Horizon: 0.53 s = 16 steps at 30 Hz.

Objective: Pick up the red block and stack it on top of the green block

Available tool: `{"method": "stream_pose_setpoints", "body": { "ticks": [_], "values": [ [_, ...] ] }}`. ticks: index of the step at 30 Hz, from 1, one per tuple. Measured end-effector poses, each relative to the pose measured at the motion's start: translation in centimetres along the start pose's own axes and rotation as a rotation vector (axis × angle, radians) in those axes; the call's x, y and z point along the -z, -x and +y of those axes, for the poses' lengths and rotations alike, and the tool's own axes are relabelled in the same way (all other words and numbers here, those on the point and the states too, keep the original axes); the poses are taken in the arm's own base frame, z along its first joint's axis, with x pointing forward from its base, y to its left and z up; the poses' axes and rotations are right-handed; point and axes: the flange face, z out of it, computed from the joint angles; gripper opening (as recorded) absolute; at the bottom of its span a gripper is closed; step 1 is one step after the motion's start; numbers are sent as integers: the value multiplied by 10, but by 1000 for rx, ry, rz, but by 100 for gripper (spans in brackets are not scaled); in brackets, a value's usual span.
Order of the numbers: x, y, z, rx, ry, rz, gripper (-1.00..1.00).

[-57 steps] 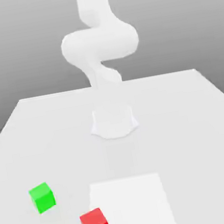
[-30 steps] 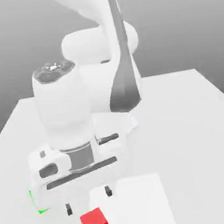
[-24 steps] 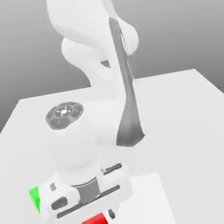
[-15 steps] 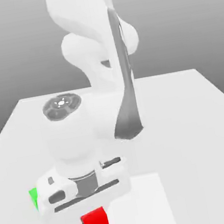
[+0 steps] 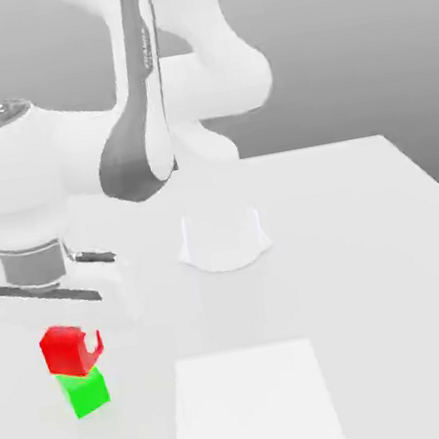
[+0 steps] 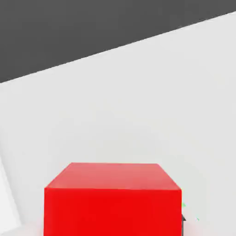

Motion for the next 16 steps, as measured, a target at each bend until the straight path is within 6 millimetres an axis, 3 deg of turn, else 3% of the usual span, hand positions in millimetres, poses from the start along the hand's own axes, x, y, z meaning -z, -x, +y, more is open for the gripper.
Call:
{"method": "stream_pose_setpoints", "body": {
  "ticks": [3, 13, 14, 16],
  "values": [
    [-3, -3, 22, -134, -6, -18, -100],
    [-60, -1, 23, -155, -9, -22, -100],
    [-65, -1, 24, -156, -8, -22, 100],
    [-65, -1, 24, -156, -8, -22, 100]
  ]
}}
